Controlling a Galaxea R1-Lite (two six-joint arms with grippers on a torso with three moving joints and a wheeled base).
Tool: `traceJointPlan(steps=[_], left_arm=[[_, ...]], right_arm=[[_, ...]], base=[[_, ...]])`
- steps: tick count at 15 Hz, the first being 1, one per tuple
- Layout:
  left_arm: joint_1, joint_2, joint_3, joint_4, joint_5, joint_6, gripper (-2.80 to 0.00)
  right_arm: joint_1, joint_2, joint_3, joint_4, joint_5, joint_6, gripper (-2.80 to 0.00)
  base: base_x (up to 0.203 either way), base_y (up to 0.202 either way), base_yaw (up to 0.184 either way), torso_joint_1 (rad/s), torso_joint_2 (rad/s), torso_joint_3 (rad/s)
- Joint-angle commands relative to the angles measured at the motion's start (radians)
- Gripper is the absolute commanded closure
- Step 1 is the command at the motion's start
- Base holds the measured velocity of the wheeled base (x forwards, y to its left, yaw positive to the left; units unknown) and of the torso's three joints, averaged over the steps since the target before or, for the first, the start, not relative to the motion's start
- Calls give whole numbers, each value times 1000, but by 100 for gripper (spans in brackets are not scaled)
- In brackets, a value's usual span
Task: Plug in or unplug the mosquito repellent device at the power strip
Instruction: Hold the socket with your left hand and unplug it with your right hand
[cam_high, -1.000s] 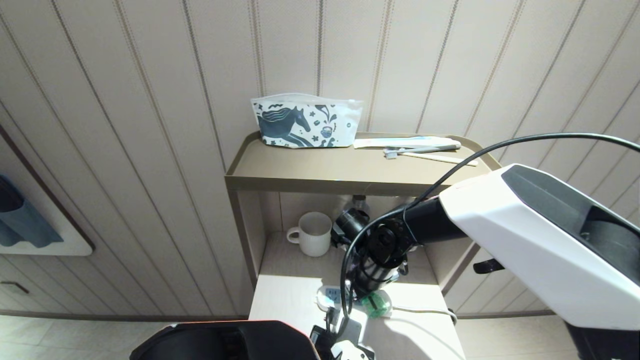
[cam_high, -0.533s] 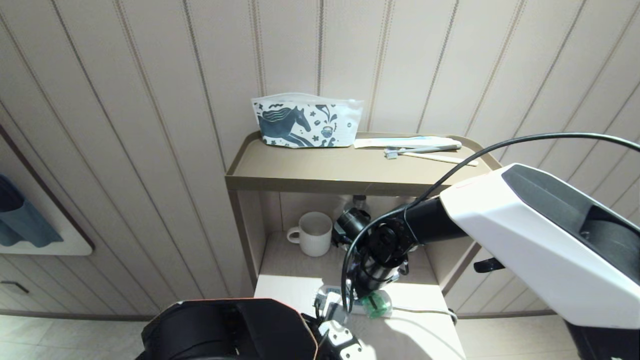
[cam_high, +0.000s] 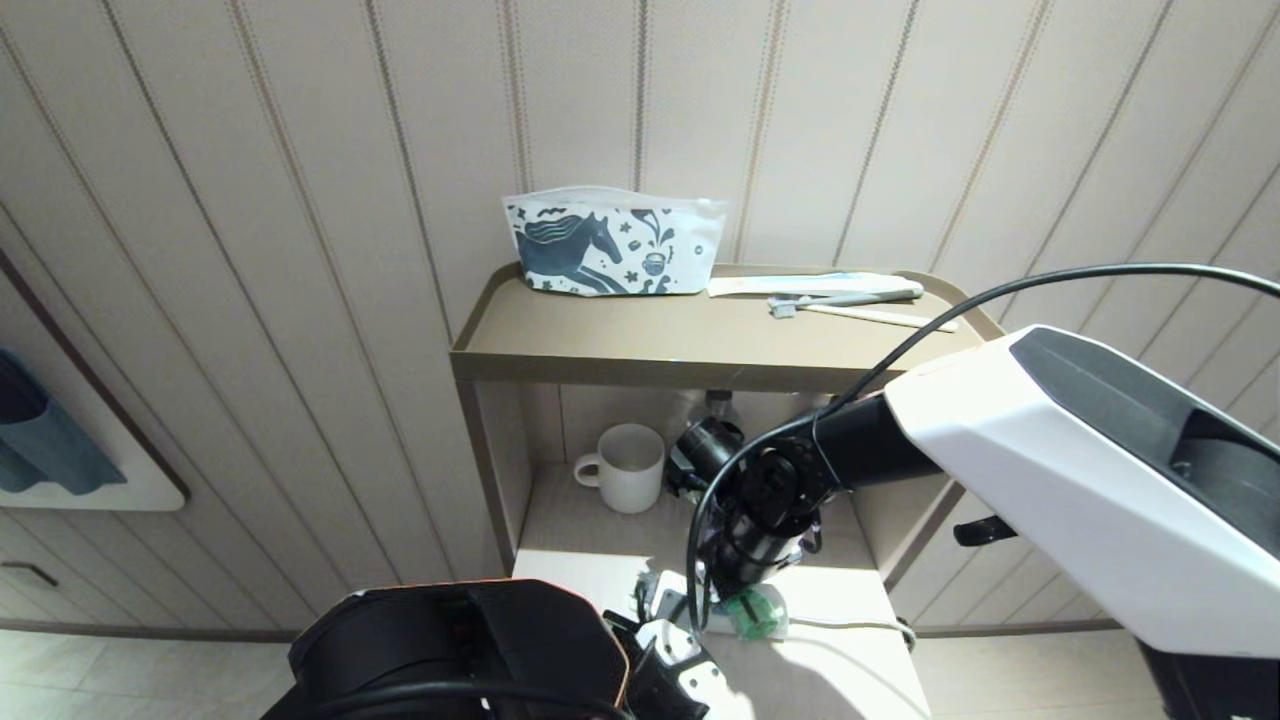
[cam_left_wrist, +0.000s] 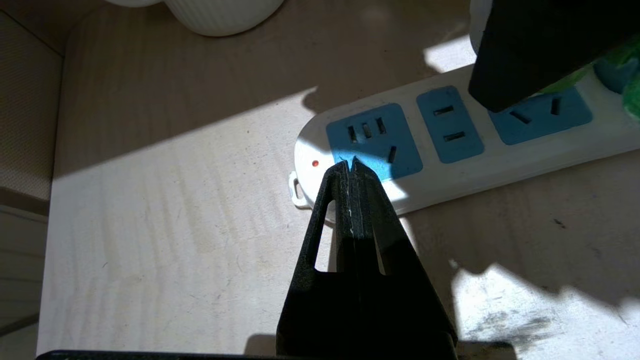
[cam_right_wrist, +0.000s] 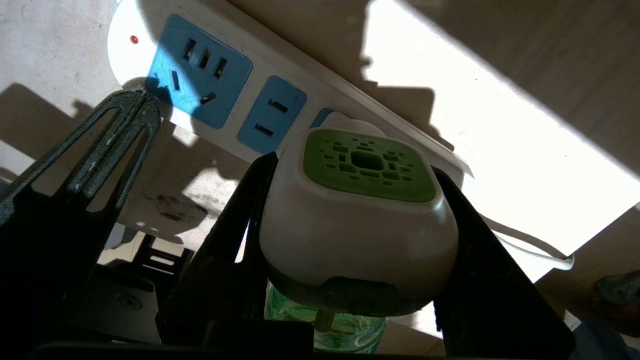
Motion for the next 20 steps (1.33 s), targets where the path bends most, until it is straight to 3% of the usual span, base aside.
traceJointPlan(steps=[1,11,20], left_arm=[[-2,5,-8,-4,4,-2,0],[-2,9,-21,16,-3,-2,0],[-2,14,-13,13,0,-3,0]], right_arm=[[1,-10,5,2,14,1,0],[5,-43,43,1,27,0,0],[20,-74,22,13,2,-47,0]], base=[[0,0,0,0,0,0],[0,0,0,0,0,0],[0,0,0,0,0,0]])
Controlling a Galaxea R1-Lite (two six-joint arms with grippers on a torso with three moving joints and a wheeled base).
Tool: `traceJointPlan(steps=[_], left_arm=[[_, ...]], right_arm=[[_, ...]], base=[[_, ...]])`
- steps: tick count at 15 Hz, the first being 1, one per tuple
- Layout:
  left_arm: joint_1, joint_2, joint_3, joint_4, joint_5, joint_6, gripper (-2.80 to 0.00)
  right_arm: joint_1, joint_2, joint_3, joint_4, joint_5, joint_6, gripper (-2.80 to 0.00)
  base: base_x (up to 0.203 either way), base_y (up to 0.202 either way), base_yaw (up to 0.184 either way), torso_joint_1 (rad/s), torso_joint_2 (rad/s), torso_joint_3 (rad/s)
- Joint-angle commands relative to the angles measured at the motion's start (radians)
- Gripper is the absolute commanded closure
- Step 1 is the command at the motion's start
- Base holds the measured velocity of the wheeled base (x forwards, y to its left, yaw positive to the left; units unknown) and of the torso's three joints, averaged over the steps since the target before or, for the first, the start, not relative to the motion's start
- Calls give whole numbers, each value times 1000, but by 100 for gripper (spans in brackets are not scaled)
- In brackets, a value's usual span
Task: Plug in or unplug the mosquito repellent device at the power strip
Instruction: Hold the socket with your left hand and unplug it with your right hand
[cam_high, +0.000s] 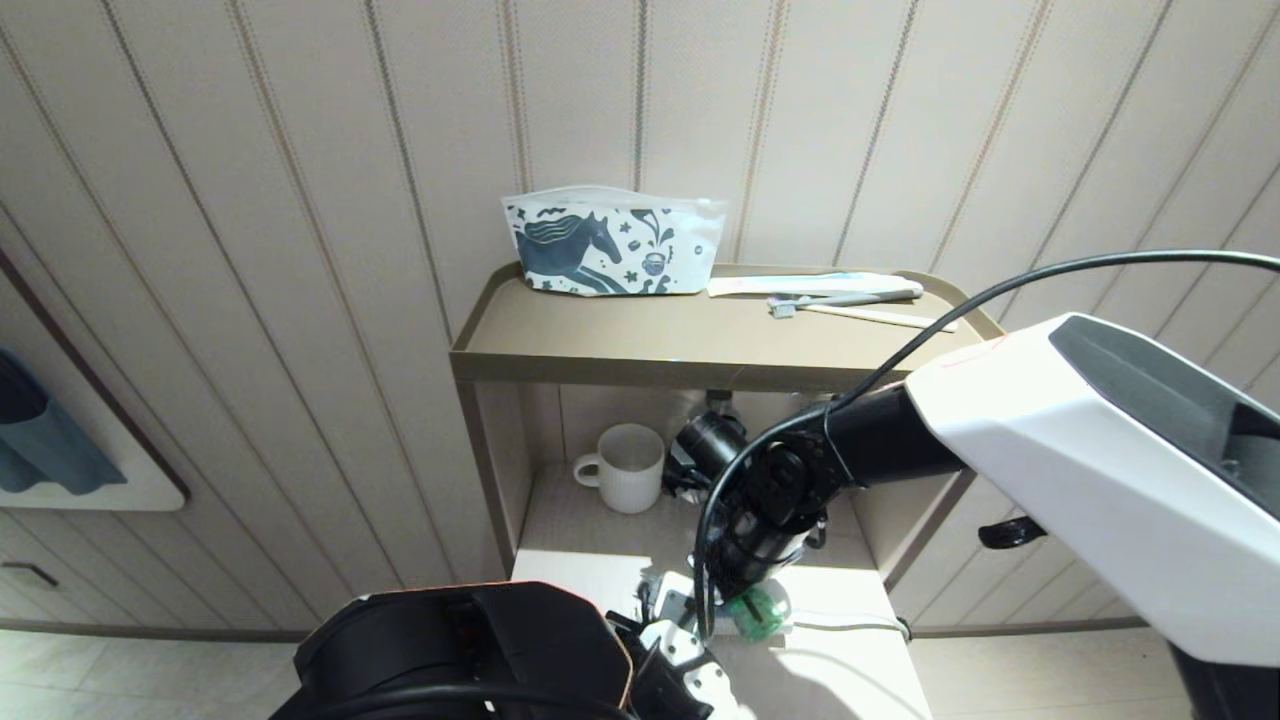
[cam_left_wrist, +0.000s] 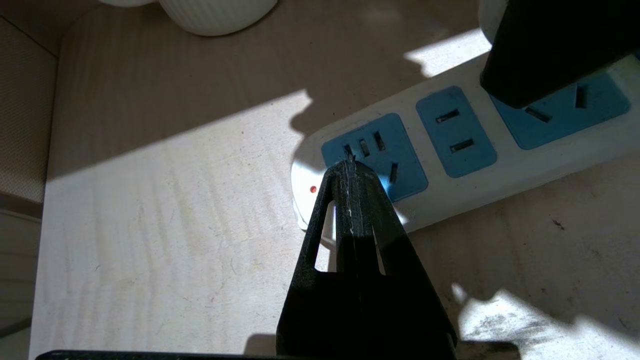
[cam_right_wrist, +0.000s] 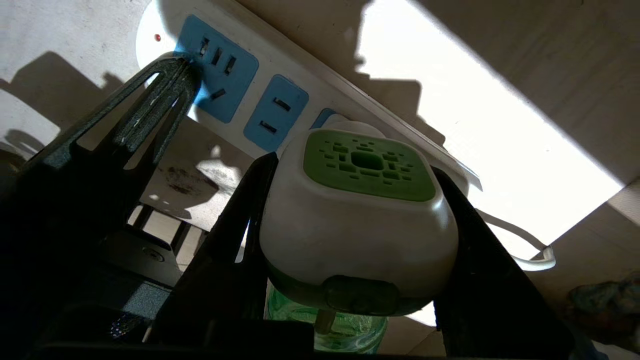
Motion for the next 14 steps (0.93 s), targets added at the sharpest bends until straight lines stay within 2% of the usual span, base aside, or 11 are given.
traceJointPlan(steps=[1,7,14], left_arm=[[0,3,4,-6,7,-1,0],[0,0,-1,-3,34,-3,0],[0,3,4,-2,35,-6,0]], right_arm=[[-1,-40,19,2,-13,-1,0],[-2,-33,40,0,-15,1,0],[-12,-42,67,-4,-14,5,0]], base=[[0,0,0,0,0,0],[0,0,0,0,0,0],[0,0,0,0,0,0]])
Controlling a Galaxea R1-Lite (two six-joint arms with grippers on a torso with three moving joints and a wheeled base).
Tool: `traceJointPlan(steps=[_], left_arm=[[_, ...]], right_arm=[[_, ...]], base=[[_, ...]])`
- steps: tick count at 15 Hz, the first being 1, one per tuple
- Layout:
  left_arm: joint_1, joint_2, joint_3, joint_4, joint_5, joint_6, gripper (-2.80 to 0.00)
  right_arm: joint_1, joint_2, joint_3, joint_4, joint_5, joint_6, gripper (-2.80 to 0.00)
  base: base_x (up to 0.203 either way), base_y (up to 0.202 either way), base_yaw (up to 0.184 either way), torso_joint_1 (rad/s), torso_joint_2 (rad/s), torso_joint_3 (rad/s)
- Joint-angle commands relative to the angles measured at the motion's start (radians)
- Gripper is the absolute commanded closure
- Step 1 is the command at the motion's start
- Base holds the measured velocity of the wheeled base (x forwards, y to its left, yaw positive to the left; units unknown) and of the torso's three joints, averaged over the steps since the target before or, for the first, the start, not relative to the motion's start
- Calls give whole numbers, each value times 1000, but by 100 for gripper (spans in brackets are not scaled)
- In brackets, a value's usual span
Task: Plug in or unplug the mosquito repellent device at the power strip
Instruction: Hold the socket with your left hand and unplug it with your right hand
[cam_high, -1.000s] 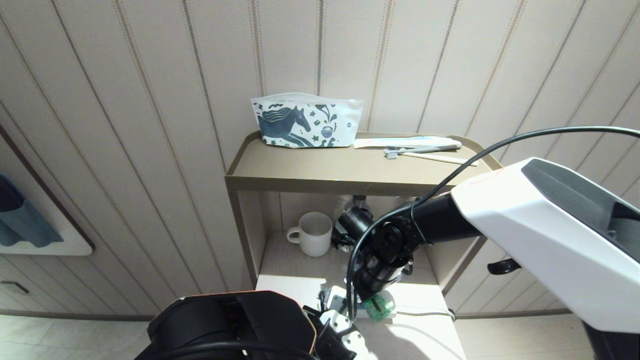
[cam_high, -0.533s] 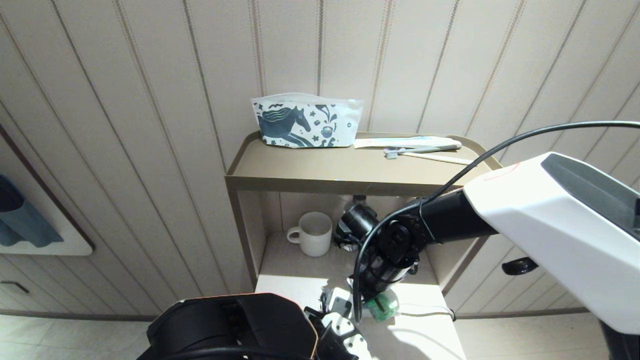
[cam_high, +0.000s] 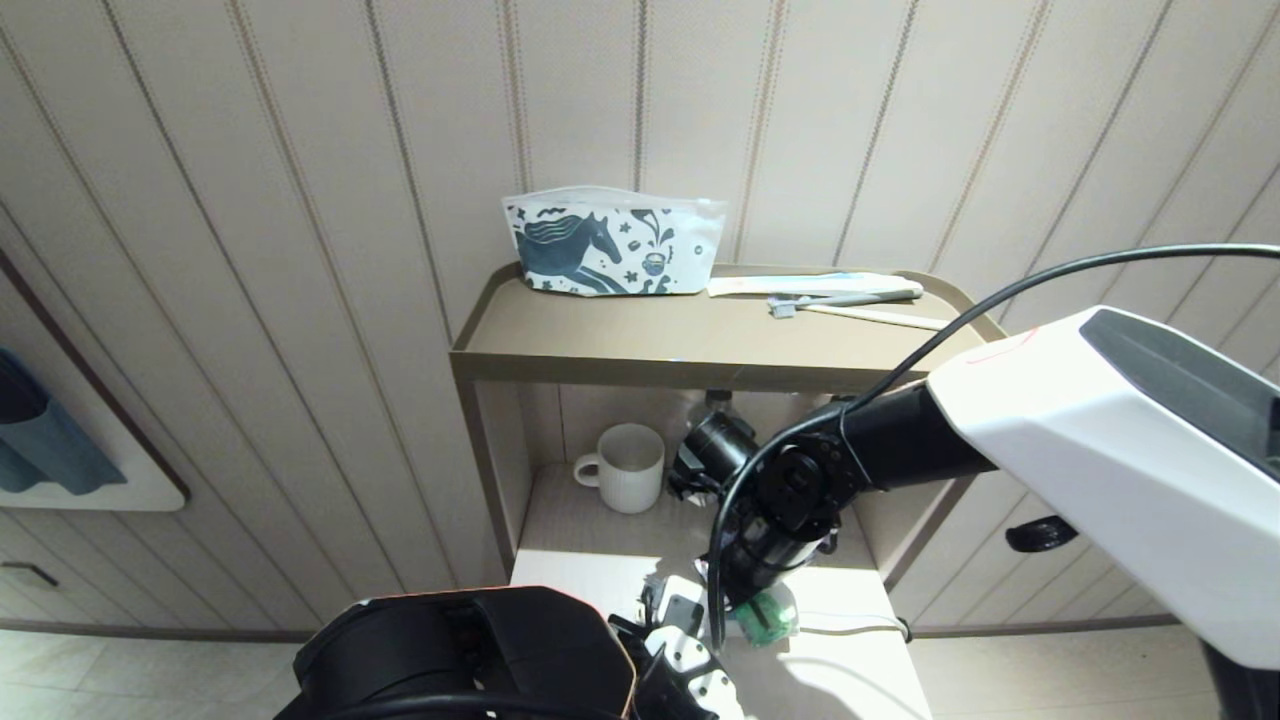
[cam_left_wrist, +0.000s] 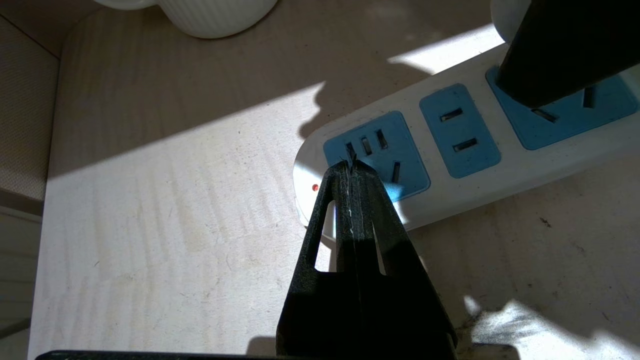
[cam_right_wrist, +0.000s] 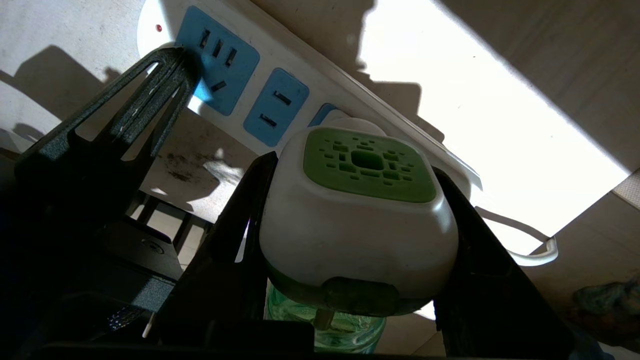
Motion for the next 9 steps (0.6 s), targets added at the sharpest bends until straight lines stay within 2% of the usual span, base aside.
traceJointPlan(steps=[1,9], left_arm=[[0,5,2,-6,6,-1,0],[0,2,0,8,15,-2,0]], right_arm=[[-2,-9,9,2,-2,4,0],[-2,-12,19,0,1,9,0]], base=[[0,0,0,0,0,0],[0,0,0,0,0,0]])
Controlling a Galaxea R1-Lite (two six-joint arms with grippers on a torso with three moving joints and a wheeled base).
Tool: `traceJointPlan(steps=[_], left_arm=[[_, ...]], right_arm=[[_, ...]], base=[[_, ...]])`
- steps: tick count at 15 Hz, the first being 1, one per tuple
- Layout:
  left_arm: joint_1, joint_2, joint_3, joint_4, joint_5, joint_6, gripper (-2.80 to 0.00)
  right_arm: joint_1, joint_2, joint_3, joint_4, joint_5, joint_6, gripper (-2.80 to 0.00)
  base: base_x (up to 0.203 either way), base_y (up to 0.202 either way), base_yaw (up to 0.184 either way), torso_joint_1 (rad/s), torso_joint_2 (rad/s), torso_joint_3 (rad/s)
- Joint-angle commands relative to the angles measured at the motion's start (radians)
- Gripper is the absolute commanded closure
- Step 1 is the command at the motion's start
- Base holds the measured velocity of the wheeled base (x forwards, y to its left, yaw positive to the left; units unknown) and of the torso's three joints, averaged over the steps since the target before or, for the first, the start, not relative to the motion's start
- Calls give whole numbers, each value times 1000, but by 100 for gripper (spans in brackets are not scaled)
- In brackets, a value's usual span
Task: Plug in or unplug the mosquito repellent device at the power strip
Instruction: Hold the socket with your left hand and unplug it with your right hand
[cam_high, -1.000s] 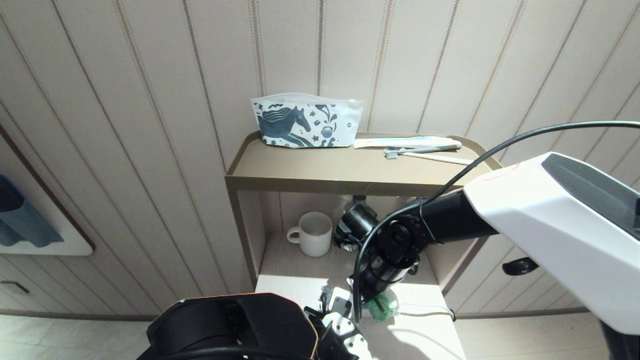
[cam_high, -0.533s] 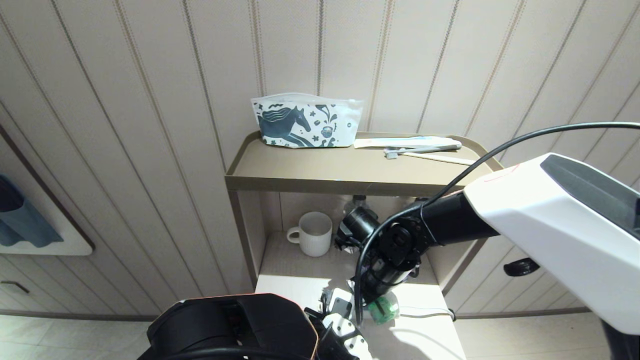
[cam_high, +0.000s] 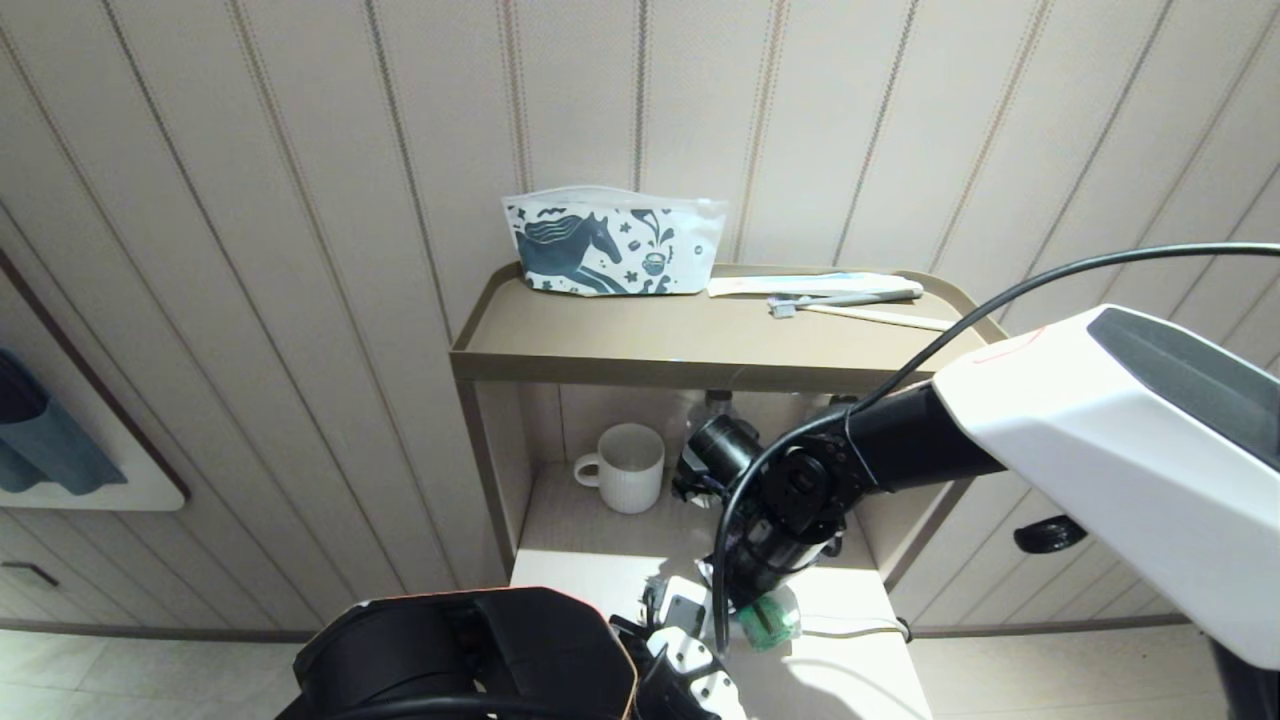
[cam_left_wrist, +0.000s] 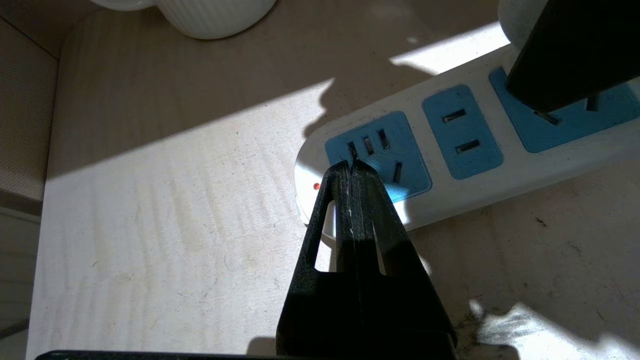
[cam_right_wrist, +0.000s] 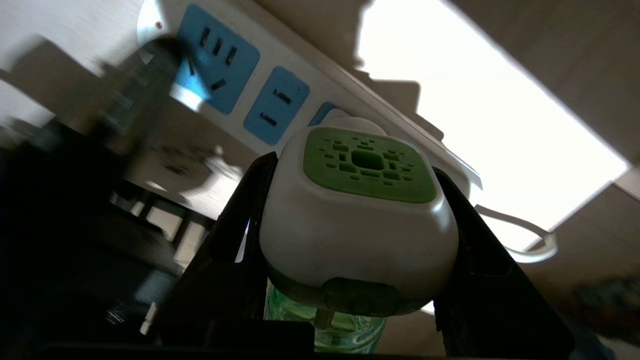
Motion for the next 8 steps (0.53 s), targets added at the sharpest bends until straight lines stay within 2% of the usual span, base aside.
traceJointPlan(steps=[1,8], left_arm=[[0,1,-5,13,42,-1,0],[0,1,-7,10,42,-2,0]], right_arm=[[-1,-2,1,3,0,2,0],[-1,-11,7,3,2,2,0]], base=[[0,0,0,0,0,0],[0,0,0,0,0,0]])
